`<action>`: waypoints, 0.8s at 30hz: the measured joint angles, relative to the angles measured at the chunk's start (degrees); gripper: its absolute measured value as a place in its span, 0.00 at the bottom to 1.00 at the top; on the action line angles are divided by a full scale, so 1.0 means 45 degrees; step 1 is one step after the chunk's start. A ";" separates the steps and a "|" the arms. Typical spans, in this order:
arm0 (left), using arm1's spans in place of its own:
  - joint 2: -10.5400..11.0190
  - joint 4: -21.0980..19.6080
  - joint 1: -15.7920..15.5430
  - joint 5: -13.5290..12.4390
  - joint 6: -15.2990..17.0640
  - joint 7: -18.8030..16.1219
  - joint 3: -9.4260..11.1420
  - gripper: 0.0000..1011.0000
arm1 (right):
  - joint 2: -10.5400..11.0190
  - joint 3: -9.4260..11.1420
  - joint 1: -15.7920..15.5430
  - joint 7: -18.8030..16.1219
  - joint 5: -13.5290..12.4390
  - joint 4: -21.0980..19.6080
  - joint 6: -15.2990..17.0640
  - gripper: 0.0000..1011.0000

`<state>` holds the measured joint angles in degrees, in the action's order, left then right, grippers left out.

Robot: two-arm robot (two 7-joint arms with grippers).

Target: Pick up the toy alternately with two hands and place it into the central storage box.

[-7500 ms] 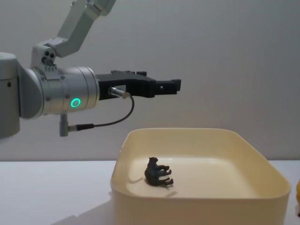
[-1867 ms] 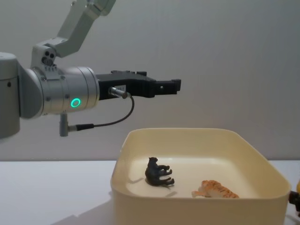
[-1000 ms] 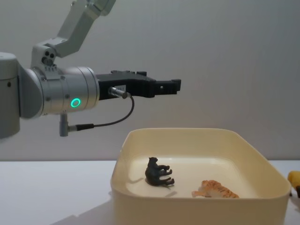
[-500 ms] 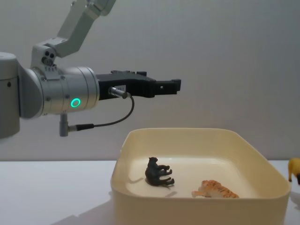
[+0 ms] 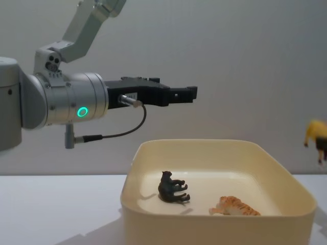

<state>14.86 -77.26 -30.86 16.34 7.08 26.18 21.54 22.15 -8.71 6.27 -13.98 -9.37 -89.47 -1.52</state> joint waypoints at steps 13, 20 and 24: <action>0.0000 0.0000 0.0000 -0.0001 0.0000 0.0000 0.0000 0.99 | -0.0495 -0.0232 0.1292 -0.1755 -0.0586 0.0075 0.0226 0.32; 0.0000 0.0000 0.0000 -0.0001 0.0000 0.0000 -0.0001 0.99 | -0.0936 -0.0590 0.2021 -0.2474 -0.0379 0.0729 0.0797 0.32; 0.0000 0.0000 0.0000 -0.0001 0.0000 0.0000 -0.0001 0.99 | -0.1165 -0.0778 0.2366 -0.2699 -0.0178 0.1148 0.1021 0.33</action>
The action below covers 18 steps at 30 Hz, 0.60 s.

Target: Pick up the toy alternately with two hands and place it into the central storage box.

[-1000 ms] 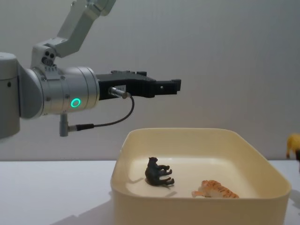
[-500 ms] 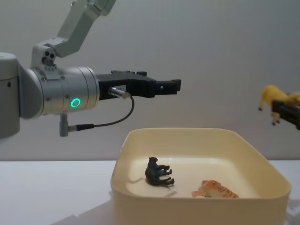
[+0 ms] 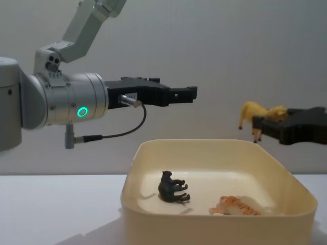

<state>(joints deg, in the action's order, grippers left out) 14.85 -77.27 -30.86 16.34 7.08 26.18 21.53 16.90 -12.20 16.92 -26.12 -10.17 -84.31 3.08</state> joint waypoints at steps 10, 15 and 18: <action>0.0000 0.0000 0.0000 0.0000 0.0000 0.0001 0.0000 0.99 | -0.0364 -0.0302 0.0541 -0.0340 0.0325 0.0664 0.0364 0.62; 0.0000 0.0000 0.0000 0.0000 0.0000 0.0000 0.0001 0.99 | -0.0457 -0.0376 0.0678 -0.0424 0.0410 0.0826 0.0455 0.76; 0.0000 0.0000 0.0000 0.0000 0.0000 0.0000 0.0000 0.99 | -0.0502 -0.0409 0.0742 -0.0467 0.0453 0.0908 0.0498 0.86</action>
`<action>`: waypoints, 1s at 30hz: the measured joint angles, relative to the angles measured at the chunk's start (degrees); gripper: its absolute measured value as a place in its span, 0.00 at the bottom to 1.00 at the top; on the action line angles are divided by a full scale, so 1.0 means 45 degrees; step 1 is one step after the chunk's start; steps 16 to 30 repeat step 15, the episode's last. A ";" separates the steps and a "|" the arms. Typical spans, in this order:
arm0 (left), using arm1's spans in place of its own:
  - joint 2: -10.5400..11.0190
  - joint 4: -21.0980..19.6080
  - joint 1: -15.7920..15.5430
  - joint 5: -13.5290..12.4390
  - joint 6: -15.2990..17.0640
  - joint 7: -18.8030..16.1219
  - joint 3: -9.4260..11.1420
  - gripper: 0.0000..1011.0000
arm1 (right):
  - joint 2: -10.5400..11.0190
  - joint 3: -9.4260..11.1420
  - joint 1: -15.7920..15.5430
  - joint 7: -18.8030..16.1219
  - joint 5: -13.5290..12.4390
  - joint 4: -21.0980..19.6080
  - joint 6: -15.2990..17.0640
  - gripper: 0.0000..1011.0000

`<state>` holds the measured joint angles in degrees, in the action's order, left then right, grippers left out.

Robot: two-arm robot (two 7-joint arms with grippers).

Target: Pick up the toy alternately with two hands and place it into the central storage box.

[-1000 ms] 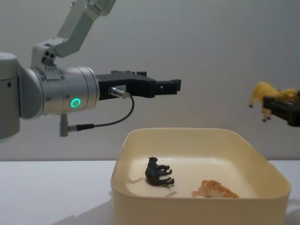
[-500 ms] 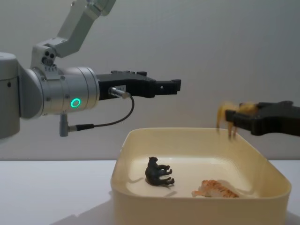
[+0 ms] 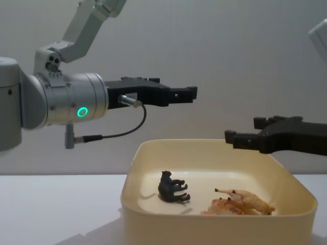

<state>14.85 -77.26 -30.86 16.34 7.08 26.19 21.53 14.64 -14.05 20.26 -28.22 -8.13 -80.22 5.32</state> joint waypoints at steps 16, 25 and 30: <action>0.0000 0.0000 0.0000 0.0000 0.0000 0.0000 0.0001 0.99 | -0.0105 -0.0091 0.0168 -0.0101 0.0097 0.0209 0.0109 0.99; 0.0000 0.0000 0.0000 0.0000 0.0000 0.0000 0.0001 0.99 | -0.0105 -0.0091 0.0168 -0.0101 0.0097 0.0209 0.0109 0.99; 0.0000 0.0000 0.0000 0.0000 0.0000 0.0000 0.0001 0.99 | -0.0105 -0.0091 0.0168 -0.0101 0.0097 0.0209 0.0109 0.99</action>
